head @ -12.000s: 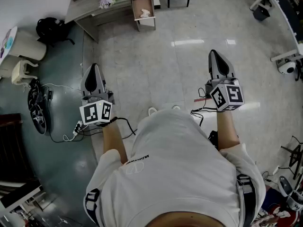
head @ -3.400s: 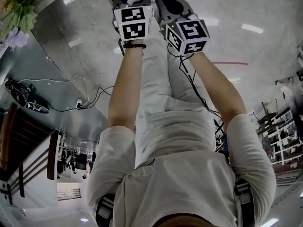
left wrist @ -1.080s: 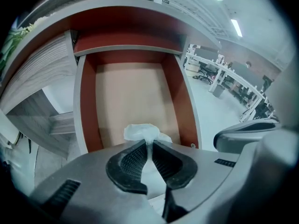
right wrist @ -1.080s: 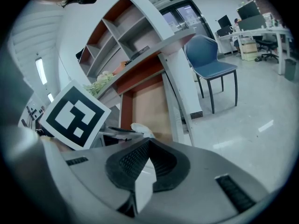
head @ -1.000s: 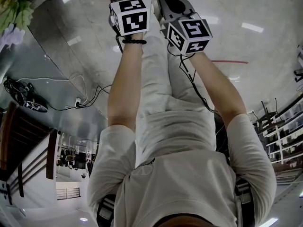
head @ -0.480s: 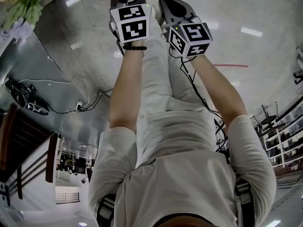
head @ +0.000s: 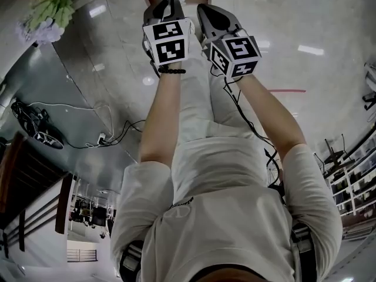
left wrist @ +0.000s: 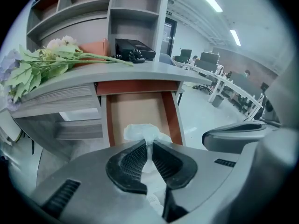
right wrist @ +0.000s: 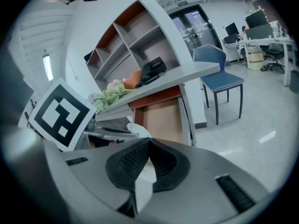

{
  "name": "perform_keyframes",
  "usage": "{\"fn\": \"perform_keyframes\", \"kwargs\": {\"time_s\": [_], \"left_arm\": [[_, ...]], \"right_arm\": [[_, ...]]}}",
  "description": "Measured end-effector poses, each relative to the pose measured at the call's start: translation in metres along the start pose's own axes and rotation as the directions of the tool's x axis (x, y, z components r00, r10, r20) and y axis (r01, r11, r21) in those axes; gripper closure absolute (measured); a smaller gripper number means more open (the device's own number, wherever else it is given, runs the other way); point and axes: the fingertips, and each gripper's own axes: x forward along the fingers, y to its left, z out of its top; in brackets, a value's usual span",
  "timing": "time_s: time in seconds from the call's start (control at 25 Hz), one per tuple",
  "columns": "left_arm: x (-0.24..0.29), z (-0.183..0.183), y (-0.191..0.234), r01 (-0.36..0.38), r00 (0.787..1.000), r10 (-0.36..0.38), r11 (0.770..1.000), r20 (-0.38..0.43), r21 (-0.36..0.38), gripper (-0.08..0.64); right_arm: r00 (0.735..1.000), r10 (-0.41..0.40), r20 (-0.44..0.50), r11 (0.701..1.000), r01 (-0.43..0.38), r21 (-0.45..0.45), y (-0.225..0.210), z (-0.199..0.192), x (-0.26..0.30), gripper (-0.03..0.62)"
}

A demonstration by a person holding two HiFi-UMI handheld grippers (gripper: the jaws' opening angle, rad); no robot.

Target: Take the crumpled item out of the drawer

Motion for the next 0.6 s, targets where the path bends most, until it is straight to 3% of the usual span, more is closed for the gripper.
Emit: {"fn": "perform_keyframes", "kwargs": {"time_s": [0.6], "left_arm": [[-0.08, 0.072, -0.002, 0.011, 0.993, -0.01, 1.0, 0.116, -0.01, 0.525]], "right_arm": [[0.997, -0.016, 0.081, 0.999, 0.019, -0.034, 0.026, 0.082, -0.048, 0.591]]}}
